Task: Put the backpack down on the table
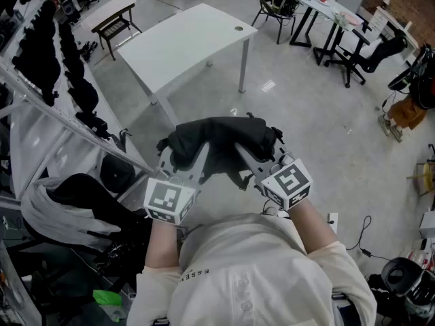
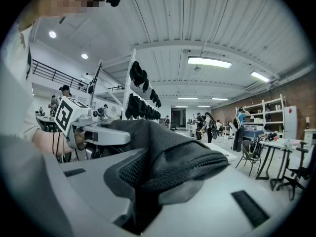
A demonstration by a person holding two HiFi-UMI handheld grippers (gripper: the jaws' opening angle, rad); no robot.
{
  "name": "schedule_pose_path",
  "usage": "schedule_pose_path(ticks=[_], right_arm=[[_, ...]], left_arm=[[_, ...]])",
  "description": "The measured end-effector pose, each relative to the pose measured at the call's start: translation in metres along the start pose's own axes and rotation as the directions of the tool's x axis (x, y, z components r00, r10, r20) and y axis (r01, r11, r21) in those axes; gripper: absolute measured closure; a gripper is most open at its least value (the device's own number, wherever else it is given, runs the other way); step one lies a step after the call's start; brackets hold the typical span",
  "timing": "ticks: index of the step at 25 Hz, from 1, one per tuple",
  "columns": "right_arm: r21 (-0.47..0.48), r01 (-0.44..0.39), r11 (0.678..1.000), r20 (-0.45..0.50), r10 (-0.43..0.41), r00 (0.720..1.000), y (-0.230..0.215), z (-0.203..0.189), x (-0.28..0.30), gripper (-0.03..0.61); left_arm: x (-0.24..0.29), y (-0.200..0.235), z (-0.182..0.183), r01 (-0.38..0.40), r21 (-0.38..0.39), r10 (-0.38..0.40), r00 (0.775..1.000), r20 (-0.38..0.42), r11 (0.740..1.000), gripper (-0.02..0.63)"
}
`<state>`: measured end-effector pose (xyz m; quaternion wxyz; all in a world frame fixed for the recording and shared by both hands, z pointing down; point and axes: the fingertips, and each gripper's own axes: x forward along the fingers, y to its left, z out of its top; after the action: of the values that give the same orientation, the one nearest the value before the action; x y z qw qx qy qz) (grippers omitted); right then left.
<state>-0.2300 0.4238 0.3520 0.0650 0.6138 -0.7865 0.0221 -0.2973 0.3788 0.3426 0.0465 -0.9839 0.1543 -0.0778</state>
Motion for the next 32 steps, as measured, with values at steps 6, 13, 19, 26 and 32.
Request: schedule_pose_path(ticks=[6, 13, 19, 26, 32], right_arm=[[-0.005, -0.003, 1.000, 0.001, 0.003, 1.000, 0.001, 0.002, 0.008, 0.497], [0.015, -0.023, 1.000, -0.014, 0.023, 1.000, -0.001, 0.000, 0.017, 0.499], [0.047, -0.052, 0.998, -0.024, 0.053, 0.998, -0.023, -0.004, 0.030, 0.500], [0.053, -0.124, 0.991, -0.013, 0.125, 0.992, -0.081, -0.013, 0.057, 0.500], [0.052, -0.242, 0.969, -0.019, 0.243, 0.970, -0.163, -0.018, 0.090, 0.500]], left_arm=[[0.000, 0.008, -0.001, -0.001, 0.003, 0.001, 1.000, 0.004, 1.000, 0.512], [0.003, 0.016, -0.005, 0.000, -0.004, 0.000, 1.000, -0.001, 1.000, 0.511], [0.025, 0.027, -0.009, -0.018, -0.013, 0.018, 0.999, -0.030, 1.000, 0.511], [0.082, 0.044, -0.015, -0.077, -0.026, 0.075, 0.996, -0.056, 0.997, 0.511], [0.159, 0.064, -0.010, -0.181, -0.043, 0.177, 0.981, -0.079, 0.983, 0.511]])
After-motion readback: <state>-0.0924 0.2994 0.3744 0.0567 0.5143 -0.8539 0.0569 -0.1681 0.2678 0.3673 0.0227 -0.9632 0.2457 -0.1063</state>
